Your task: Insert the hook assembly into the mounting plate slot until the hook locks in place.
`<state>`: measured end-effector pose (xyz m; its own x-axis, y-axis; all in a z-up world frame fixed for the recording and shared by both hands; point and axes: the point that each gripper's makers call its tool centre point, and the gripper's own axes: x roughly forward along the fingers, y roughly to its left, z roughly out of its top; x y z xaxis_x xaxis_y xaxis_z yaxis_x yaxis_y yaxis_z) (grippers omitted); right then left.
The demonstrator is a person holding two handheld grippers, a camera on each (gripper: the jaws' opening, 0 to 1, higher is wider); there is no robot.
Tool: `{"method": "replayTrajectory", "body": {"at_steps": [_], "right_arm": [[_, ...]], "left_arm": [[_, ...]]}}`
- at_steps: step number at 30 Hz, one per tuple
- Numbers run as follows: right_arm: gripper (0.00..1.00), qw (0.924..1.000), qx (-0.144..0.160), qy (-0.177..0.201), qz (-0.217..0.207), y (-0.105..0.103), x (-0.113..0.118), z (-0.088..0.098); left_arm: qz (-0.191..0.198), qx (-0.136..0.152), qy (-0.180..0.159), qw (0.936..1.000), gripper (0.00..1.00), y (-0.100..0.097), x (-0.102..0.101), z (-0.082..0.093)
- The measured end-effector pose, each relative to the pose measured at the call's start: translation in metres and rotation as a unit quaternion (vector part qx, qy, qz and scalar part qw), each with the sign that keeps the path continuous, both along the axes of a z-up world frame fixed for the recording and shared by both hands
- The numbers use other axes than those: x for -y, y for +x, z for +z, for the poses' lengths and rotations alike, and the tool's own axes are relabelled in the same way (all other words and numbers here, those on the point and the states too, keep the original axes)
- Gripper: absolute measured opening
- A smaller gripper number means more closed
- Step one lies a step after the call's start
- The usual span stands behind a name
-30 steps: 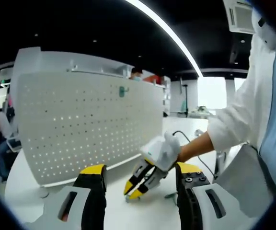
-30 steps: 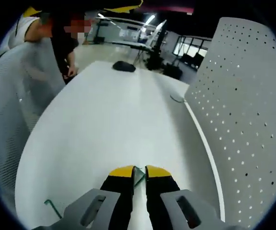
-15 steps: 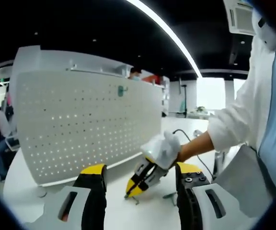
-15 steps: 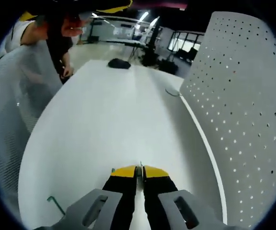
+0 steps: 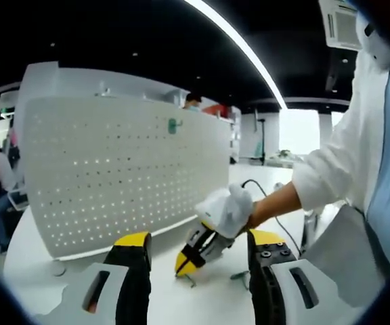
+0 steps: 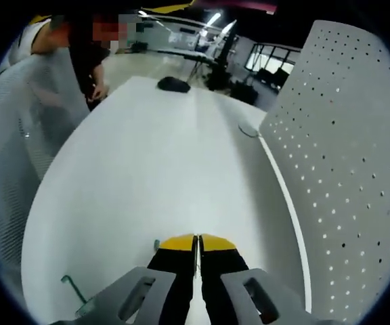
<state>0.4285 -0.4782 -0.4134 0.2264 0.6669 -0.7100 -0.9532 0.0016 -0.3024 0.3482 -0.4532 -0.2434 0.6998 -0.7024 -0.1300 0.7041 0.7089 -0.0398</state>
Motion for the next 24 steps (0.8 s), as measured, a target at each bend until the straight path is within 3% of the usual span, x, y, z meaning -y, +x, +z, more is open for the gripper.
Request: {"method": "replayTrajectory", "body": {"at_steps": [7,24], "right_arm": [[0.0,1.0,-0.003,0.004,-0.006,0.001,0.001,0.002],[0.0,0.991,-0.031,0.102,-0.081,0.0,0.005,0.039]], "left_arm": [[0.005,0.001,0.0,1.0,0.58,0.001,-0.002,0.0],[0.0,0.0,0.006,1.0,0.58,0.0,0.001,-0.001]]}}
